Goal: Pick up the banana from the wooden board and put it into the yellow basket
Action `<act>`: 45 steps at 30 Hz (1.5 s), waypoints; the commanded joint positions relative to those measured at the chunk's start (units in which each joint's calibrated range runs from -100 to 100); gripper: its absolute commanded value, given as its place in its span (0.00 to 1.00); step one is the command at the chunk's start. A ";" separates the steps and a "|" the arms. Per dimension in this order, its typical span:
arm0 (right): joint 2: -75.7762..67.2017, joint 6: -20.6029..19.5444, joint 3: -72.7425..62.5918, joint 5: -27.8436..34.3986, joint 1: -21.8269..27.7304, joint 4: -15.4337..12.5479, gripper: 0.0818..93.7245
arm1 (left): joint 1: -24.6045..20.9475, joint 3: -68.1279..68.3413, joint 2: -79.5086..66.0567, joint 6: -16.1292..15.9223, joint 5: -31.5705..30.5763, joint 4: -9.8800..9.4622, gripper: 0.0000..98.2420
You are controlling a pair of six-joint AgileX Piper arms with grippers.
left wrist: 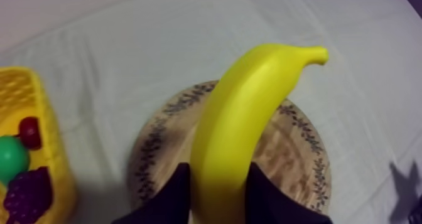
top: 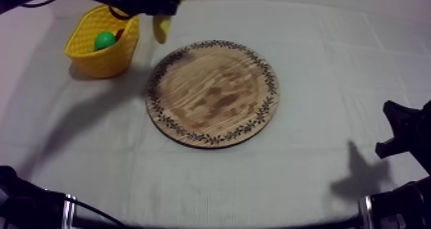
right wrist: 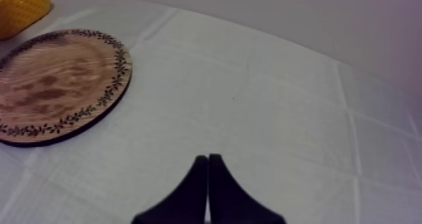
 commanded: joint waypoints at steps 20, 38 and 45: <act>0.00 0.02 -0.05 0.02 -0.03 -0.01 0.00 | -17.31 -2.92 6.94 -3.86 4.84 0.38 0.11; 0.00 0.02 -0.05 0.02 -0.03 -0.01 0.00 | -20.26 -8.12 21.63 -5.53 5.12 0.73 0.11; 0.00 0.02 -0.05 0.02 -0.03 -0.01 0.00 | -20.69 -7.27 21.78 -5.69 2.89 0.76 0.41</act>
